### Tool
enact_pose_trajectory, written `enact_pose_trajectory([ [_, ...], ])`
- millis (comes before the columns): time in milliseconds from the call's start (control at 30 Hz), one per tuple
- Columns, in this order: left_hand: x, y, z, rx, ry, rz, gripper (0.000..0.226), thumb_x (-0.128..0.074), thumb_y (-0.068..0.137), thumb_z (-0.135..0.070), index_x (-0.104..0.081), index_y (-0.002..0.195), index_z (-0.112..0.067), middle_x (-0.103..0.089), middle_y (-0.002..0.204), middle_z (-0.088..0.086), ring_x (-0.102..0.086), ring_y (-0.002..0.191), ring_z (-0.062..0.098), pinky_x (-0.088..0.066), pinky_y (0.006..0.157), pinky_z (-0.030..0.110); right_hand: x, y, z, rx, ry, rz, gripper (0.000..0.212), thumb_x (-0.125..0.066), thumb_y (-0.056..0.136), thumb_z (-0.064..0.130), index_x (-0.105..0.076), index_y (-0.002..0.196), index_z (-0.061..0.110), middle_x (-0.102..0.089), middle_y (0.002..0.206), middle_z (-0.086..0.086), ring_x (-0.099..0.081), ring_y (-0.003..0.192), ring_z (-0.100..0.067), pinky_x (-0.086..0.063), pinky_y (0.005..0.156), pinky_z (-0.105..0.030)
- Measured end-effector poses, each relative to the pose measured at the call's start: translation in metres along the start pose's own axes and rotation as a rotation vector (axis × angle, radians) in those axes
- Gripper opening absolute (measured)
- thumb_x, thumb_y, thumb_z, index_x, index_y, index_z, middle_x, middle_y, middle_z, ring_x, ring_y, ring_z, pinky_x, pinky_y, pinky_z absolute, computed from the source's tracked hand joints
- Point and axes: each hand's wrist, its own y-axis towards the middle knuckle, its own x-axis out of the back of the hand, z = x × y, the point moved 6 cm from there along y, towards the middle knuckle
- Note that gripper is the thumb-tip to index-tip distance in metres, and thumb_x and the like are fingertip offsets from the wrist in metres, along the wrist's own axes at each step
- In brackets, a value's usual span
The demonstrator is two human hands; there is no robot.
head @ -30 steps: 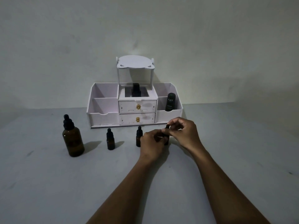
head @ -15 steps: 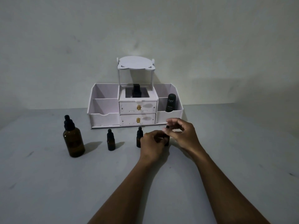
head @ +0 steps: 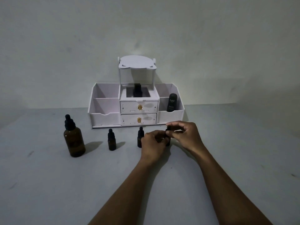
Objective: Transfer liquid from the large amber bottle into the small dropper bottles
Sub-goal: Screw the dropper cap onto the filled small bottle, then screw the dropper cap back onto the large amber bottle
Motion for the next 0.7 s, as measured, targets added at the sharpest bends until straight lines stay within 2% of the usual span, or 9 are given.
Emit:
enact_pose_trajectory([
  [167,0.001,0.001,-0.001,0.001,0.019,0.001,0.026,-0.067,0.091,-0.01,-0.073,0.116,-0.015,-0.074,0.109,-0.003,-0.065,0.091,0.004,-0.042,0.071,0.003,0.001,0.001,0.0,-0.017,0.009,-0.022,0.025,-0.083,0.074,0.004,-0.08,0.093,0.019,-0.077,0.087,0.005,-0.073,0.082,-0.01,-0.061,0.085,-0.034],
  [333,0.001,-0.001,-0.001,0.013,0.016,-0.001,0.025,-0.067,0.092,-0.01,-0.073,0.115,-0.016,-0.074,0.11,-0.003,-0.066,0.095,0.005,-0.053,0.089,0.019,0.002,0.0,-0.001,-0.018,0.014,-0.003,0.025,-0.084,0.074,0.005,-0.08,0.095,0.018,-0.077,0.088,0.005,-0.074,0.083,-0.01,-0.061,0.085,-0.033],
  [367,0.001,-0.003,-0.002,0.013,0.019,-0.003,0.026,-0.067,0.092,-0.01,-0.072,0.117,-0.016,-0.074,0.111,-0.002,-0.065,0.096,0.005,-0.053,0.089,0.018,0.002,-0.001,-0.001,-0.018,0.01,0.002,0.026,-0.083,0.074,0.005,-0.079,0.096,0.018,-0.077,0.089,0.005,-0.073,0.083,-0.01,-0.061,0.085,-0.032],
  [400,0.002,-0.005,-0.004,0.018,0.02,-0.006,0.029,-0.066,0.092,-0.01,-0.07,0.12,-0.016,-0.073,0.114,-0.001,-0.064,0.096,0.005,-0.053,0.082,0.012,0.002,-0.001,-0.001,-0.013,0.006,0.006,0.027,-0.083,0.075,0.006,-0.079,0.098,0.018,-0.077,0.091,0.005,-0.073,0.084,-0.009,-0.061,0.084,-0.031],
  [467,0.002,-0.011,-0.006,0.058,-0.011,0.006,0.04,-0.068,0.091,-0.011,-0.063,0.131,-0.015,-0.067,0.123,0.001,-0.06,0.098,0.006,-0.045,0.057,0.0,0.002,-0.002,0.0,-0.003,-0.006,0.009,0.033,-0.083,0.076,0.008,-0.076,0.106,0.019,-0.075,0.095,0.006,-0.072,0.086,-0.007,-0.06,0.083,-0.026],
  [533,0.005,-0.019,-0.005,0.095,-0.041,0.013,0.051,-0.072,0.088,-0.014,-0.056,0.136,-0.018,-0.061,0.127,0.0,-0.056,0.102,0.008,-0.04,0.048,-0.002,0.003,-0.003,0.004,0.024,-0.029,-0.002,0.039,-0.082,0.077,0.013,-0.072,0.114,0.021,-0.073,0.1,0.009,-0.07,0.089,-0.003,-0.059,0.08,-0.021],
  [567,0.01,-0.024,-0.006,0.094,-0.046,0.009,0.051,-0.073,0.087,-0.017,-0.056,0.135,-0.021,-0.059,0.126,-0.002,-0.057,0.104,0.009,-0.042,0.051,-0.001,0.005,-0.002,0.006,0.047,-0.044,-0.017,0.039,-0.082,0.078,0.016,-0.071,0.115,0.022,-0.072,0.101,0.011,-0.069,0.089,0.0,-0.057,0.078,-0.018],
  [633,0.02,-0.033,-0.006,0.065,-0.031,0.021,0.046,-0.074,0.087,-0.023,-0.058,0.13,-0.027,-0.061,0.122,-0.008,-0.06,0.106,0.008,-0.051,0.067,0.007,0.011,-0.001,0.012,0.077,-0.05,-0.069,0.037,-0.081,0.079,0.017,-0.072,0.114,0.022,-0.072,0.101,0.012,-0.067,0.088,0.004,-0.055,0.077,-0.018],
  [700,0.038,-0.043,-0.007,0.023,-0.005,0.042,0.04,-0.073,0.088,-0.027,-0.061,0.126,-0.031,-0.064,0.117,-0.012,-0.063,0.101,0.004,-0.054,0.079,0.013,0.016,-0.003,0.019,0.108,-0.024,-0.127,0.034,-0.081,0.079,0.016,-0.073,0.112,0.022,-0.073,0.099,0.01,-0.067,0.086,0.0,-0.055,0.076,-0.019],
])
